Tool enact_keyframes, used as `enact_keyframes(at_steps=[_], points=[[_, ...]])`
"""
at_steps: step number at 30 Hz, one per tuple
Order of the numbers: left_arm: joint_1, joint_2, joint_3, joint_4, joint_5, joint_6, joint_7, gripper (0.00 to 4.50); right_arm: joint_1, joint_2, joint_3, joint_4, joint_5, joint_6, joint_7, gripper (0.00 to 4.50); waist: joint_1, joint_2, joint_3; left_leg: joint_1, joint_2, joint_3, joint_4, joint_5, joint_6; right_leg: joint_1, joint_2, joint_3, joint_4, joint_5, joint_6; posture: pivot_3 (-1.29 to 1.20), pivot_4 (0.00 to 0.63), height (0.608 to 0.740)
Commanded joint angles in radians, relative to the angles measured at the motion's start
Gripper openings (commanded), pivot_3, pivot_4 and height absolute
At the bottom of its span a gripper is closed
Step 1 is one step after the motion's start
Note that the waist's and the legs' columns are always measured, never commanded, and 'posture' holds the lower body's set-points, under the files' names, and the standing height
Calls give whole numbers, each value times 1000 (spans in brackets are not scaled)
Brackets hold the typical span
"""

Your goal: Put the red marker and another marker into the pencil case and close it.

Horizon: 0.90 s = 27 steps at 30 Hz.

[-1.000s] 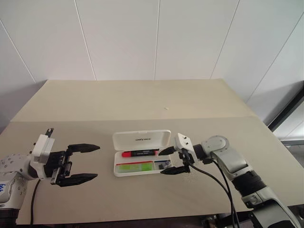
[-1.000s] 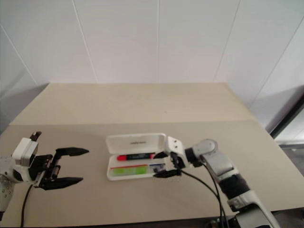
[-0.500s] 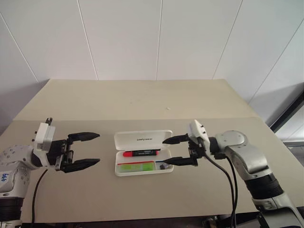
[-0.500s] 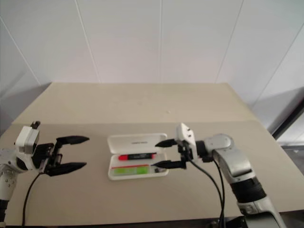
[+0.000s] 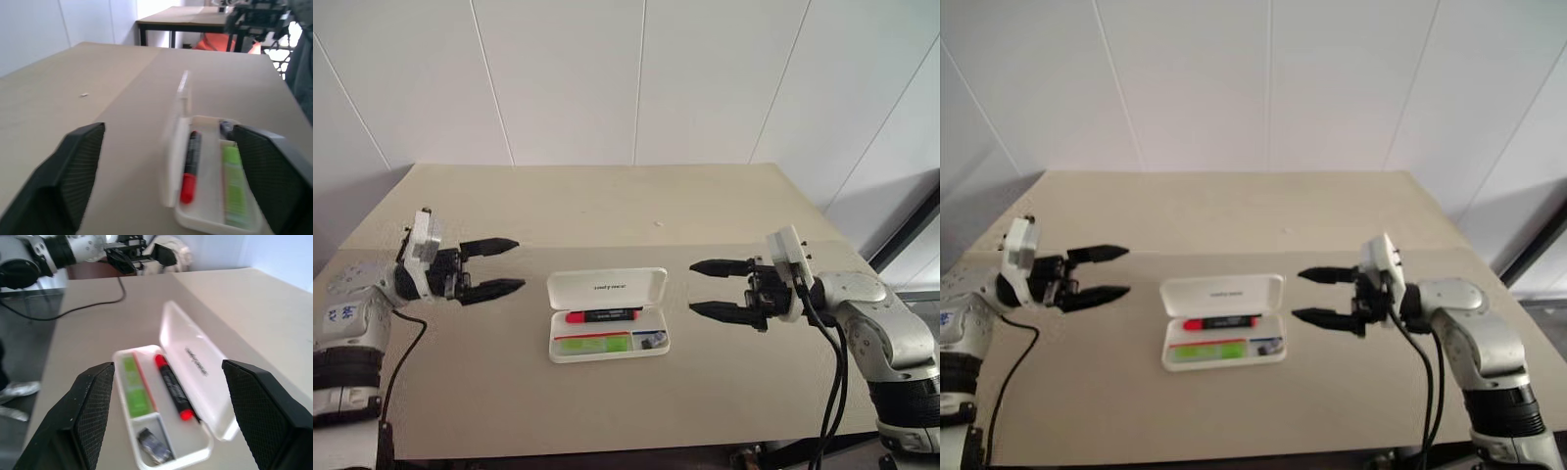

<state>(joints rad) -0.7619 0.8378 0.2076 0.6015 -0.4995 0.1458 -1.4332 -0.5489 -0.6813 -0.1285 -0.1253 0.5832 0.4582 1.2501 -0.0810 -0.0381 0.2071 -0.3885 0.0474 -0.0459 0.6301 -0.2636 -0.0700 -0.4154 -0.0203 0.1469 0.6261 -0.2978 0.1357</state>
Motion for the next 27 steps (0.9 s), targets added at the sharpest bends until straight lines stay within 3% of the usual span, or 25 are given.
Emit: enact_keyframes(at_steps=[1,11,21,27], points=[[-81,4,-18,124,58,-49,-17,3227,17,-22,-42,-16,23,-19,-11,4500,0,0,0,0,0,0,0,0,0,0,0,0,0,0,0,0,150,740],[-265,-78,-97,457,233,-218,-3,22,55,-25,-79,-20,61,-25,-32,4500,4,0,0,0,0,0,1,0,0,0,0,0,1,0,1,0,150,740],[-364,-165,-117,605,338,-298,75,22,88,-53,-136,44,99,-44,8,4500,7,0,0,-1,0,0,1,0,0,0,0,0,2,0,1,0,150,740],[-389,-212,-118,603,335,-265,-86,22,86,-54,-154,56,126,-59,49,4500,5,0,0,-1,0,0,1,0,0,0,1,0,2,0,1,0,150,740]])
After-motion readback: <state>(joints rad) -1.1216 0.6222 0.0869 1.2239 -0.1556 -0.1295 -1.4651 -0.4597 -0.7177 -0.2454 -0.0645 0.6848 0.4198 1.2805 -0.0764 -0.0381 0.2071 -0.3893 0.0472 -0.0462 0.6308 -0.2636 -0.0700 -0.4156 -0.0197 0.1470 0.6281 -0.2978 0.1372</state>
